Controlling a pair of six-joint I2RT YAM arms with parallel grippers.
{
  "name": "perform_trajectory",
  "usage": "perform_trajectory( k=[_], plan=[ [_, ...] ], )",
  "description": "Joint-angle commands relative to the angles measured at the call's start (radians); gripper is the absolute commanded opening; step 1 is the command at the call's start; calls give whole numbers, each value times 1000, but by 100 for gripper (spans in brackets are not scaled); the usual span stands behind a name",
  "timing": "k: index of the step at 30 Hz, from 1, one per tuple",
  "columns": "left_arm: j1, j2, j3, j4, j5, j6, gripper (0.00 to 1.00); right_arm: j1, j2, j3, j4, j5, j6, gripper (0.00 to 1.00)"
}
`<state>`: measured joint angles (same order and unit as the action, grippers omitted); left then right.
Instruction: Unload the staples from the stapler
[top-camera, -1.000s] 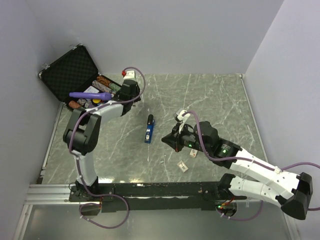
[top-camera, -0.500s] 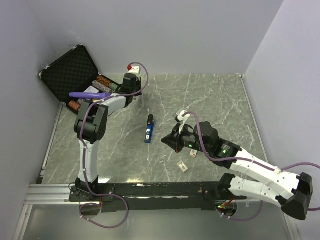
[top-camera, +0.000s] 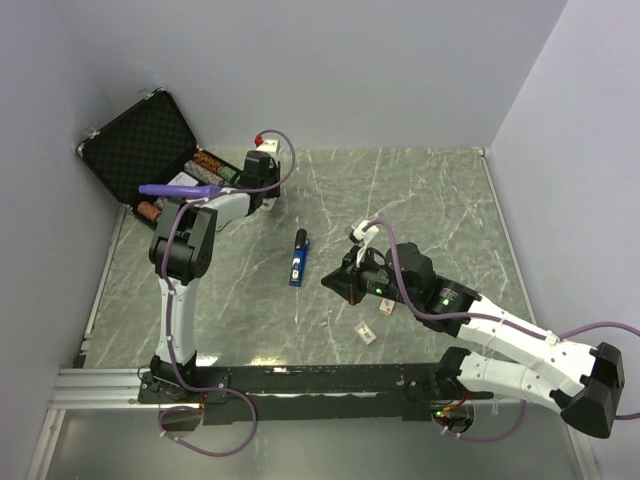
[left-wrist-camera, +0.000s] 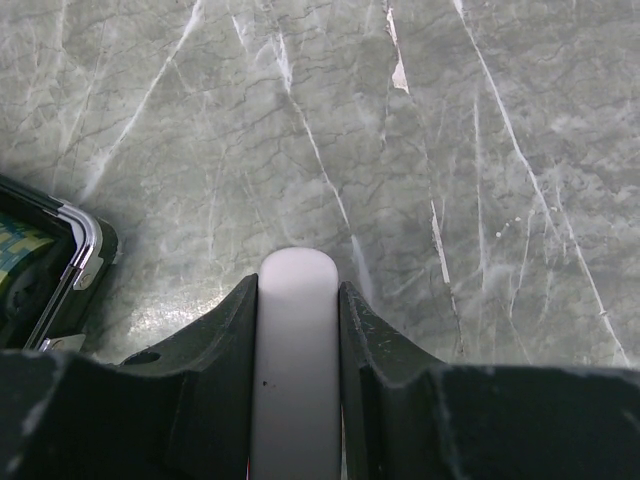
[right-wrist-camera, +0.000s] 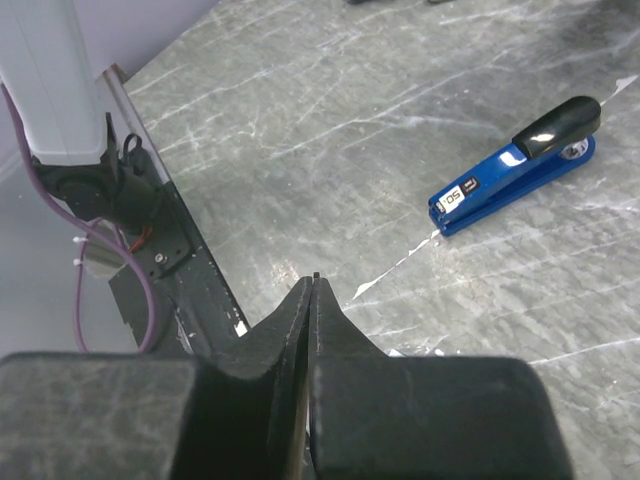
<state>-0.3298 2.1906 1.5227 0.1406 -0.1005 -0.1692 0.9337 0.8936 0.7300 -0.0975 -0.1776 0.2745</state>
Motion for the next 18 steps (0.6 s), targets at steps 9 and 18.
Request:
perform_trajectory(
  k=[9,18],
  plan=[
    [-3,-28,-4,-1,16,5,56,5,16,34,10,23,14,22],
    [-8,-231,-44,-99,-59,-81,63,5,42,46,-2,62,0,39]
  ],
)
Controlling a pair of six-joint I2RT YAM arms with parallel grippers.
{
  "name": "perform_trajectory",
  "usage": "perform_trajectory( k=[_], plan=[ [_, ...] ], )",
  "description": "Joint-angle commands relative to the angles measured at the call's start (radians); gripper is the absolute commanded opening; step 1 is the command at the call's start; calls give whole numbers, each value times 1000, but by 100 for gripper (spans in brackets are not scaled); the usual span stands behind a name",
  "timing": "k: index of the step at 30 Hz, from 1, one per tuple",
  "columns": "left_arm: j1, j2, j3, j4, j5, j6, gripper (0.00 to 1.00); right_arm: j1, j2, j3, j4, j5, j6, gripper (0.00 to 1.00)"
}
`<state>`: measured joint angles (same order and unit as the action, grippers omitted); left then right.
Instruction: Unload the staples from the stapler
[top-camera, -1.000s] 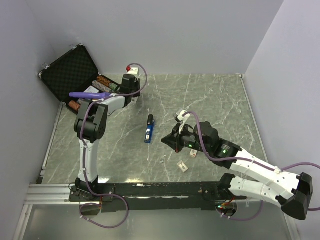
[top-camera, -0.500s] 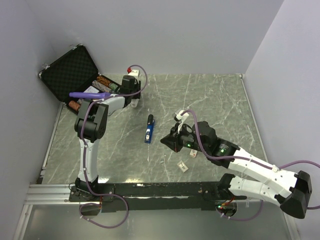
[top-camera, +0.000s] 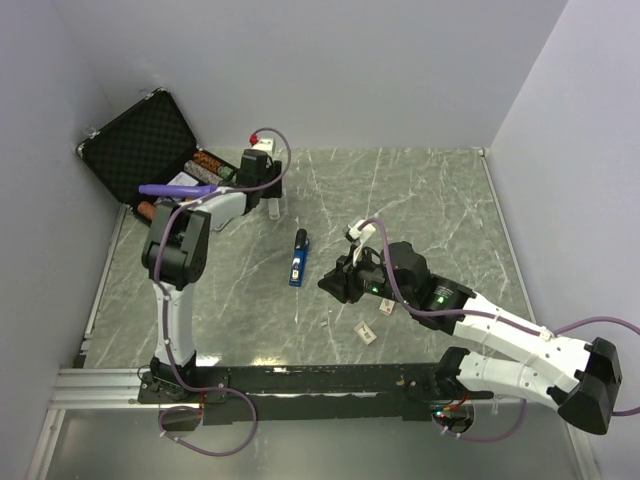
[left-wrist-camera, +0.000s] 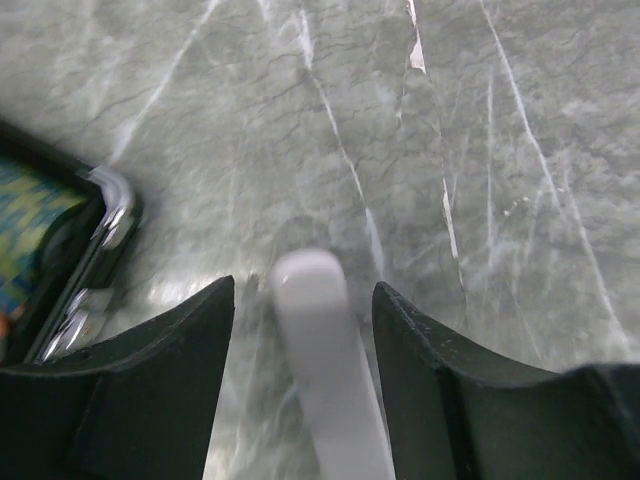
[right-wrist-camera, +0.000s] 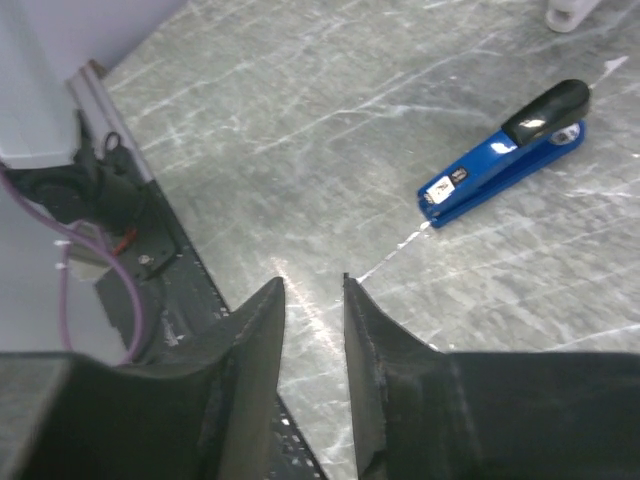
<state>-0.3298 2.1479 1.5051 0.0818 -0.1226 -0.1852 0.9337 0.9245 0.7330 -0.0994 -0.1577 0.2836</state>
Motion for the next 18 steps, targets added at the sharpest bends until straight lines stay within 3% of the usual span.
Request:
perform_trajectory(
  k=[1,6,10,13,18],
  plan=[
    [-11,-221,-48,-59,-48,-78,64,5,11,42,-6,44,-11,40],
    [-51,-330,-111,-171,-23,-161,68,-12,7,43,-25,84,-14,49],
    [-156,-365,-126,-243,-6,-192,70,-50,19,81,-88,96,-15,53],
    [-224,-376,-172,-231,-40,-183,76,-88,11,95,-126,103,-15,59],
    [-250,-367,-215,-263,-35,-215,77,-147,-15,101,-177,99,-23,66]
  ],
)
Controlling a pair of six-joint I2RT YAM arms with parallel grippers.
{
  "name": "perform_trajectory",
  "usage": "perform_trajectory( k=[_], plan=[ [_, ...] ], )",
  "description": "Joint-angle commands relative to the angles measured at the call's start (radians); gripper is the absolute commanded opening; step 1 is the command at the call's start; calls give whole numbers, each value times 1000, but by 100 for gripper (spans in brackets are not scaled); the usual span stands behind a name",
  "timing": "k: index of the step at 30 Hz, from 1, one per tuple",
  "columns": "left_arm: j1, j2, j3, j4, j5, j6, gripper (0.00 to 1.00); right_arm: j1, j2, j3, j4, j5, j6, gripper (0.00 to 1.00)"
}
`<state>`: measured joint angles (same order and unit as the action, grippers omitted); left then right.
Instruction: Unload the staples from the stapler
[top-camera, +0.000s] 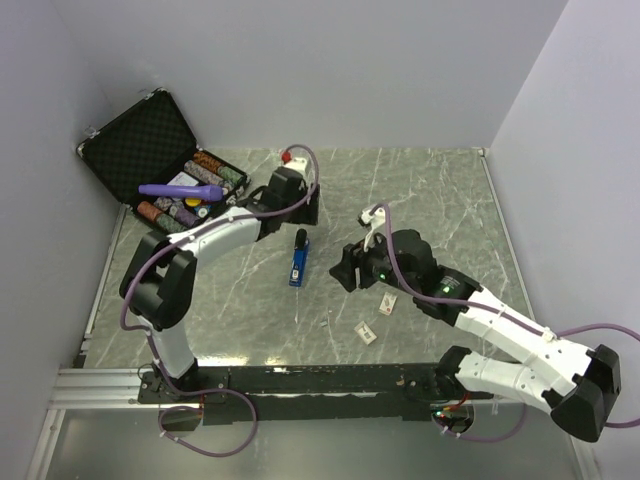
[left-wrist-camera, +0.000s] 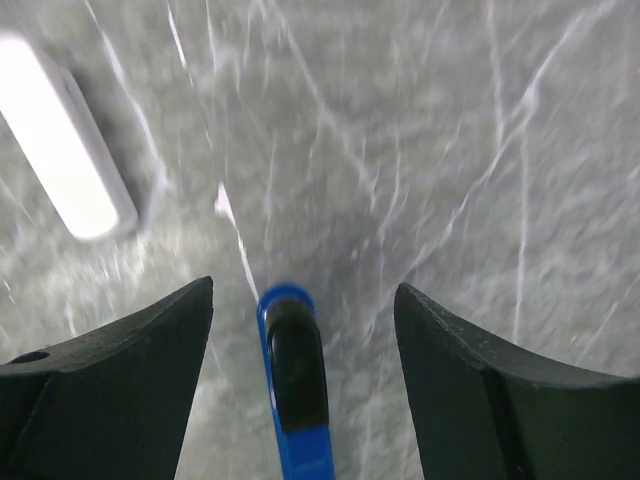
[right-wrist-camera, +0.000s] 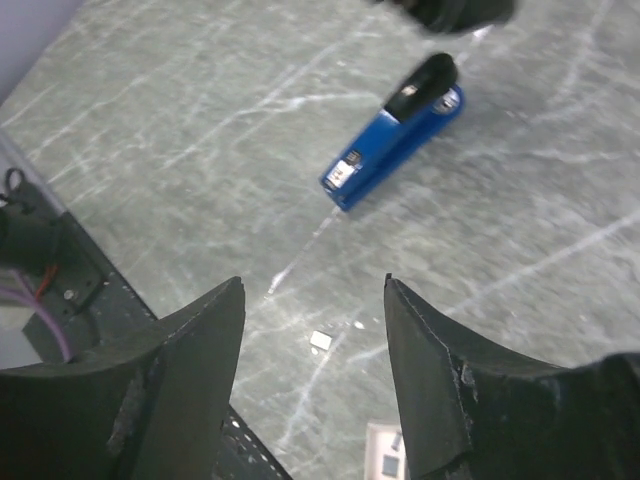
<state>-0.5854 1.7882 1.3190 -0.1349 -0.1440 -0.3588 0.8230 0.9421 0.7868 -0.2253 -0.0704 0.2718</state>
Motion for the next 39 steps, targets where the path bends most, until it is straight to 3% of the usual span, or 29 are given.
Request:
perform_trajectory(
  k=[1,14,27,39],
  plan=[
    [2,-15,-43,-46,-20,-49,79,-47,-40,48,-57,9,-11,66],
    [-67,5,-98,-60,-72,-62,81,-65,-49,31,-51,-20,6,70],
    [-77,43,-112,-52,-75,-58,77,-67,-54,9,-31,-32,21,70],
    [-90,69,-115,-48,-60,-57,59,-67,-54,-9,-17,-35,30,70]
  ],
)
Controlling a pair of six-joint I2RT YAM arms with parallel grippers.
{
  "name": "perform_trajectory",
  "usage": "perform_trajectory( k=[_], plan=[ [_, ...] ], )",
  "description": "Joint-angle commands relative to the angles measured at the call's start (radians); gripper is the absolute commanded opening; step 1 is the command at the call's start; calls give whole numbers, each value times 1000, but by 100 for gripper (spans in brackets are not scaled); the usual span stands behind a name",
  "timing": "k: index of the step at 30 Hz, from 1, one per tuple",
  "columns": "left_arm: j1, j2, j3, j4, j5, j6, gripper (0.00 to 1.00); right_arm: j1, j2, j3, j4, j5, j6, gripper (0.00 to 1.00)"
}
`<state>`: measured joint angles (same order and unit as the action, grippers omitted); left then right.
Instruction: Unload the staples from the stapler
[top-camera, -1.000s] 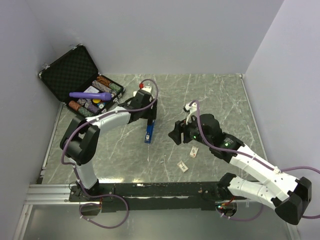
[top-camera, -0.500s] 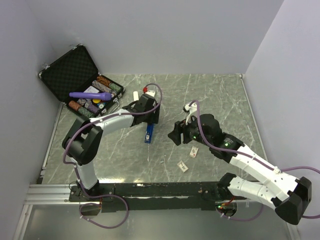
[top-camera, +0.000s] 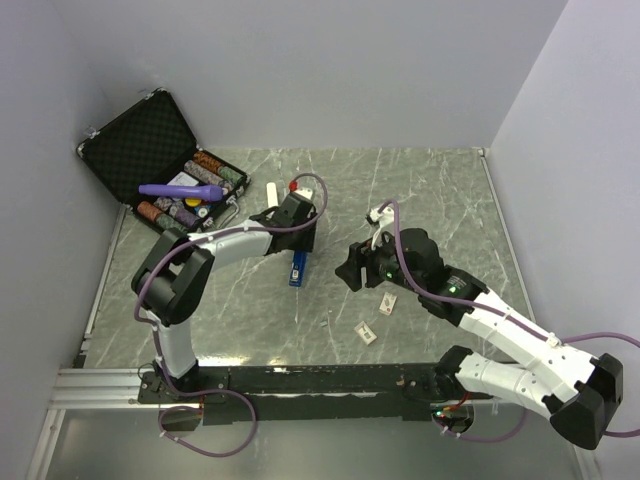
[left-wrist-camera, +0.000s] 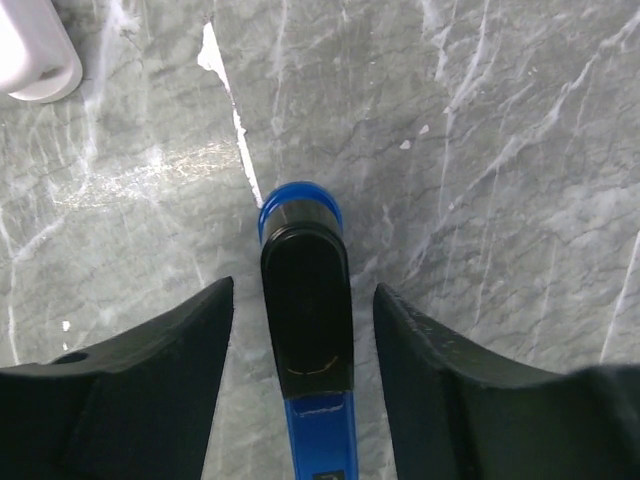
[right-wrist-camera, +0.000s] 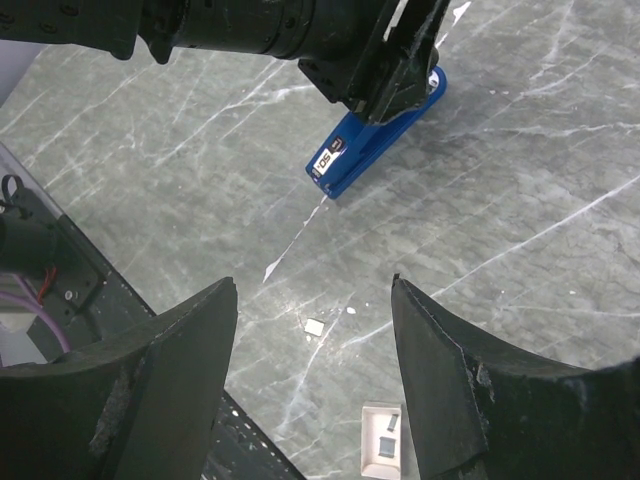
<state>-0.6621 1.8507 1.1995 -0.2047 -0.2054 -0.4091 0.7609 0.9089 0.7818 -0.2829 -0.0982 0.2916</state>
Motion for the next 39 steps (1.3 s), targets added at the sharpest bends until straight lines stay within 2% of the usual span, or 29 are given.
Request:
perform_trajectory(
  k=[1,7,10,16,20,25,35,39],
  plan=[
    [-13,8,6,19,1,-5,54,-5,-19,-4,40,-8,12,70],
    [-33,4,9,16,-11,4,27,-3,-13,-9,45,-12,17,70],
    [-40,-4,17,2,-29,16,1,-3,-11,-7,42,-12,17,70],
    [-62,-109,37,-45,21,38,1,-5,-11,25,-5,6,-17,70],
    [-64,-241,17,-45,188,56,1,-17,-30,57,-45,-8,-69,70],
    [-65,-341,-15,-61,407,62,1,-29,-62,82,-87,-101,-130,70],
    [-64,-484,-92,-114,673,119,1,-29,-81,223,-232,-267,-262,70],
    [-64,-544,-118,-113,753,145,1,-29,-64,238,-249,-340,-282,65]
  ],
)
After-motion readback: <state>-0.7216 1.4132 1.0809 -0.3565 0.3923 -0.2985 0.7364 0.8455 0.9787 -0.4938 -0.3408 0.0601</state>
